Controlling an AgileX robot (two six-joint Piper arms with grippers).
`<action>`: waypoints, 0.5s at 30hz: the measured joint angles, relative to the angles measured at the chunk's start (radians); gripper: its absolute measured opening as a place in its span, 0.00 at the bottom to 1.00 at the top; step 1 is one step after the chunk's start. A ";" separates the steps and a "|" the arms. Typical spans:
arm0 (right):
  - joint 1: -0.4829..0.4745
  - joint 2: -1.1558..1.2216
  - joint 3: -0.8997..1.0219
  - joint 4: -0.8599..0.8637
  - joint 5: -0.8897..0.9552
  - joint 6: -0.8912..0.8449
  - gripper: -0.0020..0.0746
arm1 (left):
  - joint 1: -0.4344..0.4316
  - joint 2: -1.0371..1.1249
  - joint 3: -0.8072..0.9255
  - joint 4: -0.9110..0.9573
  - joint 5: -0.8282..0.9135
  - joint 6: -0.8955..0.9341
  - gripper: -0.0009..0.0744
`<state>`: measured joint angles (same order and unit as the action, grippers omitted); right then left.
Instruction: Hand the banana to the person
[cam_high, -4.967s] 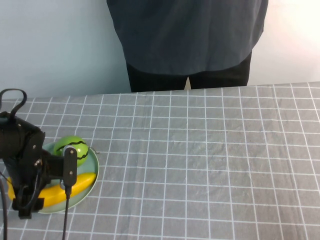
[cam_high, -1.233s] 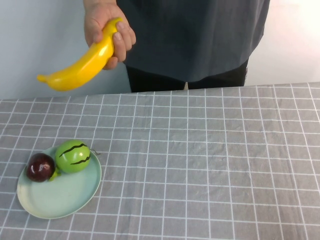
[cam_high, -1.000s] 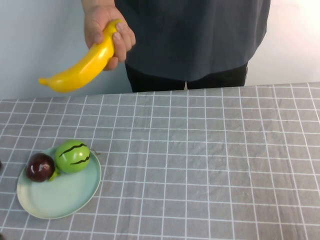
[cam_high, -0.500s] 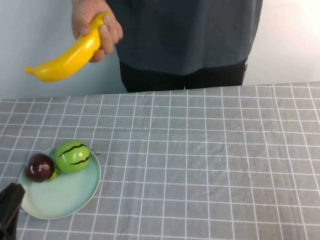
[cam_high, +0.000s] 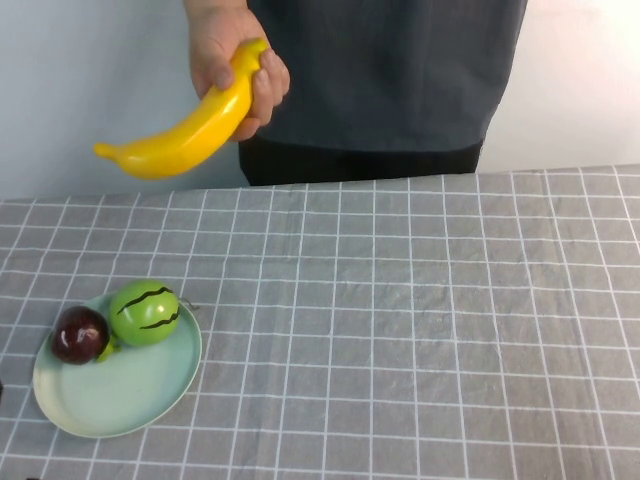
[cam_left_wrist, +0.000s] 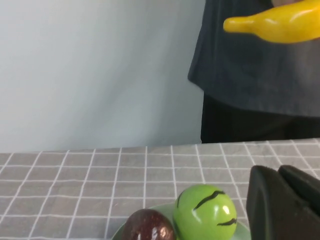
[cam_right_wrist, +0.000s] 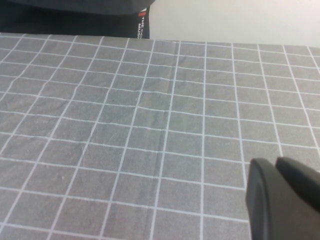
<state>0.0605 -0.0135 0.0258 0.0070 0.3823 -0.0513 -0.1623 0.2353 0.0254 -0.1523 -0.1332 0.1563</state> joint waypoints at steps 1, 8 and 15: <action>0.000 0.000 0.000 0.000 0.000 0.000 0.02 | 0.012 -0.024 0.000 0.033 0.030 -0.026 0.01; 0.000 0.000 0.000 0.000 0.000 0.000 0.02 | 0.039 -0.224 0.000 0.203 0.240 -0.165 0.01; 0.000 0.000 0.000 0.000 0.000 0.000 0.02 | 0.041 -0.247 0.000 0.219 0.462 -0.217 0.01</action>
<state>0.0605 -0.0135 0.0258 0.0070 0.3823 -0.0513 -0.1213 -0.0114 0.0254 0.0668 0.3288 -0.0608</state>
